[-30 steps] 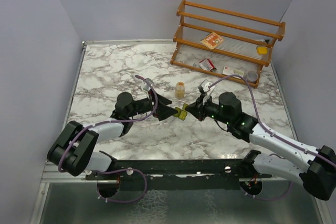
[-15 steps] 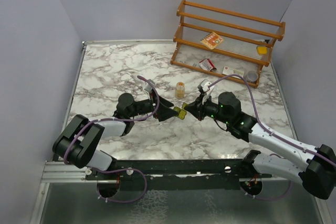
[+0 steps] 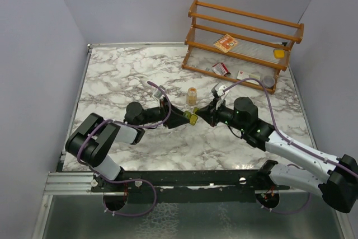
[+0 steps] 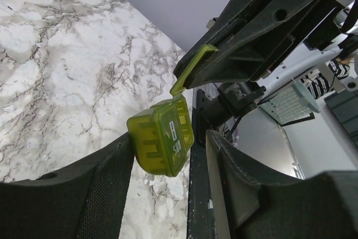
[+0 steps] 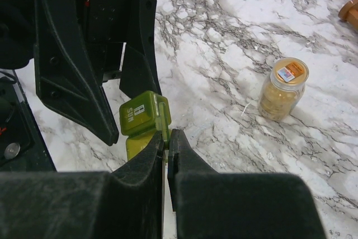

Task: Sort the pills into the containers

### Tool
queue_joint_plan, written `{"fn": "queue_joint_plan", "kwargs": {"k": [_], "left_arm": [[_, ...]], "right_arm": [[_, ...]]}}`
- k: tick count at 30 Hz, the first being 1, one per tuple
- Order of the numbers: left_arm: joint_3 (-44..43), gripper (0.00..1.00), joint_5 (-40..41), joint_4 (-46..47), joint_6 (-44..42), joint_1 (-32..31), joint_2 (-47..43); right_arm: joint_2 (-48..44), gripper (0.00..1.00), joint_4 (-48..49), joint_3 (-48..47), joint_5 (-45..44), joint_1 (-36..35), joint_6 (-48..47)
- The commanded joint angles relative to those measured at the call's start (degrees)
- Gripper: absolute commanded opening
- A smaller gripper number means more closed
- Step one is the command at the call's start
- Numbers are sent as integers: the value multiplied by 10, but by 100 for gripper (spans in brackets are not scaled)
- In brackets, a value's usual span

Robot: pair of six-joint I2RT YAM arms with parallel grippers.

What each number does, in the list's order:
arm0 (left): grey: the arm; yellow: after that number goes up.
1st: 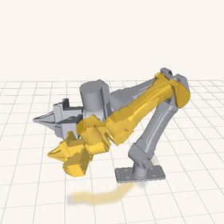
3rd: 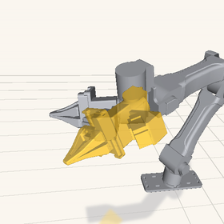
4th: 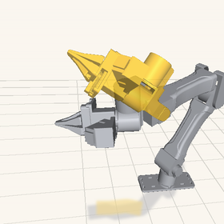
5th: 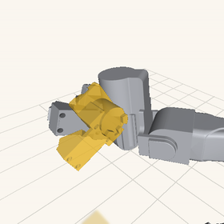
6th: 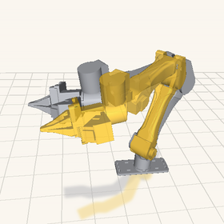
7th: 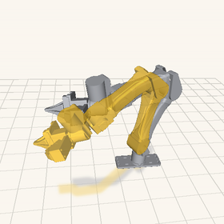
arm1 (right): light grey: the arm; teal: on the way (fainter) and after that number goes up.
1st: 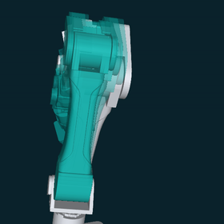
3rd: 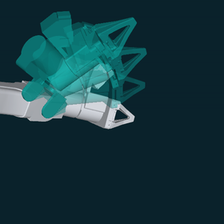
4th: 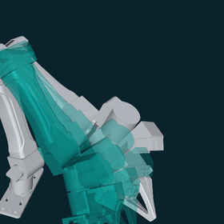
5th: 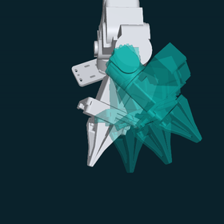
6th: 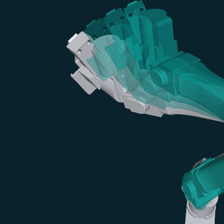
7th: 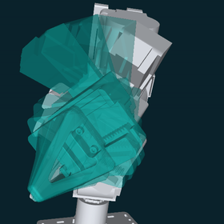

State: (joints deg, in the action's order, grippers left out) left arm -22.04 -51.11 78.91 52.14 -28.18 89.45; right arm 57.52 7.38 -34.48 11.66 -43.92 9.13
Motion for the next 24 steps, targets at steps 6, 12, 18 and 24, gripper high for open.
{"fn": "queue_joint_plan", "kwargs": {"k": [6,12,18,24], "left_arm": [[-1,52,-28,66,22,2,1],[-4,48,-19,10,-5,2,-18],[-8,45,-5,-34,-21,2,-44],[-16,41,17,-119,-56,2,-83]], "right_arm": [[-10,1,22,-15,-4,-4,-5],[-14,1,31,-13,2,-3,-5],[-18,1,28,-16,13,-3,-15],[-23,1,27,-16,18,-4,-23]]}}
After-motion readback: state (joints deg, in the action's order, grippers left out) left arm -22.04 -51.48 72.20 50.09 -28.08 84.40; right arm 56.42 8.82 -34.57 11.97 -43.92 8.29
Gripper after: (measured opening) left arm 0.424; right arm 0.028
